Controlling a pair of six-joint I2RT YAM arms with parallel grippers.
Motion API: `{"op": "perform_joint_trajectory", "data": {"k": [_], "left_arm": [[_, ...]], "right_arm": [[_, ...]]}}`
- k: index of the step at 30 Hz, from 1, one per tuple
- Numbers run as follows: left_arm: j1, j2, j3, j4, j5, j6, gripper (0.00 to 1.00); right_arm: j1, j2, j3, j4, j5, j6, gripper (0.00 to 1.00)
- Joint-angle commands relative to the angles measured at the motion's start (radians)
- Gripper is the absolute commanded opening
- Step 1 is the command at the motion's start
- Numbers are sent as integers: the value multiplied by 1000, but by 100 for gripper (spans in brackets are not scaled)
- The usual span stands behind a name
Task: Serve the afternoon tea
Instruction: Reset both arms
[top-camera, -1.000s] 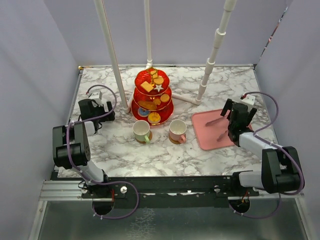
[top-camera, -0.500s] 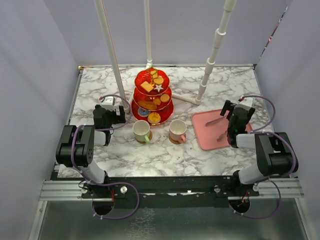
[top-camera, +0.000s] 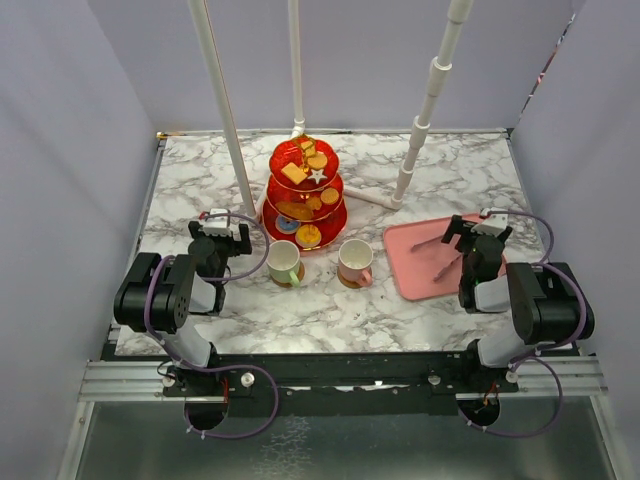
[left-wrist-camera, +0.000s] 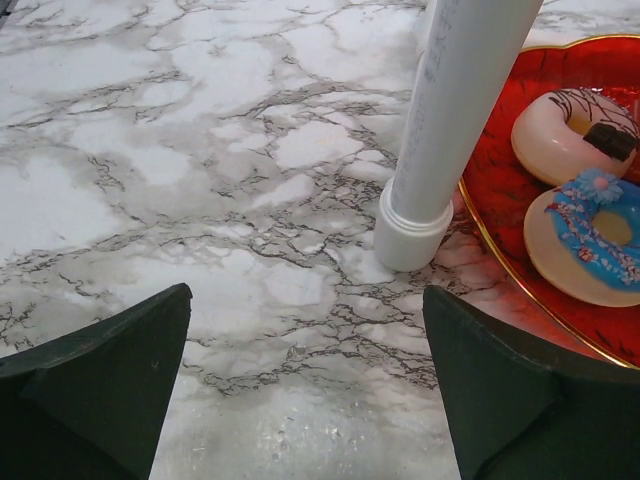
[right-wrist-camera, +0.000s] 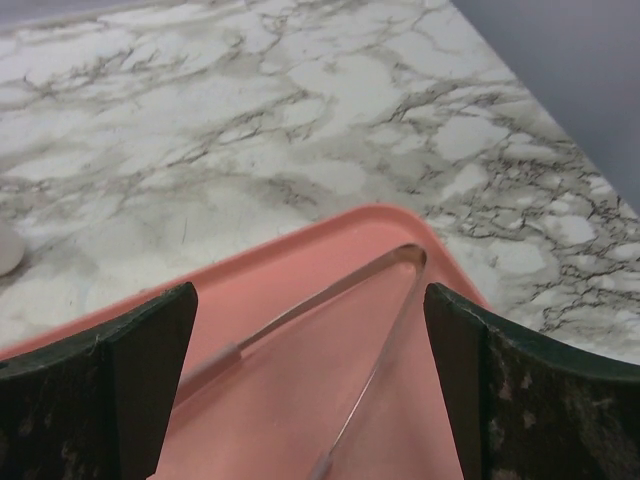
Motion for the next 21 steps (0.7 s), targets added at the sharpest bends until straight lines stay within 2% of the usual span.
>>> {"op": "perform_joint_trajectory", "data": {"k": [1,3,21], "left_arm": [[2,6,8,61,-25,9,99],[0,6,8,61,-25,8,99],[1,8,11,59,-28,5,99]], "right_arm": [[-38,-9,29,28,-66,26,100],[-38,2,9,80,-67,15,100],[-38,-3,12,69,-64,18,100]]}}
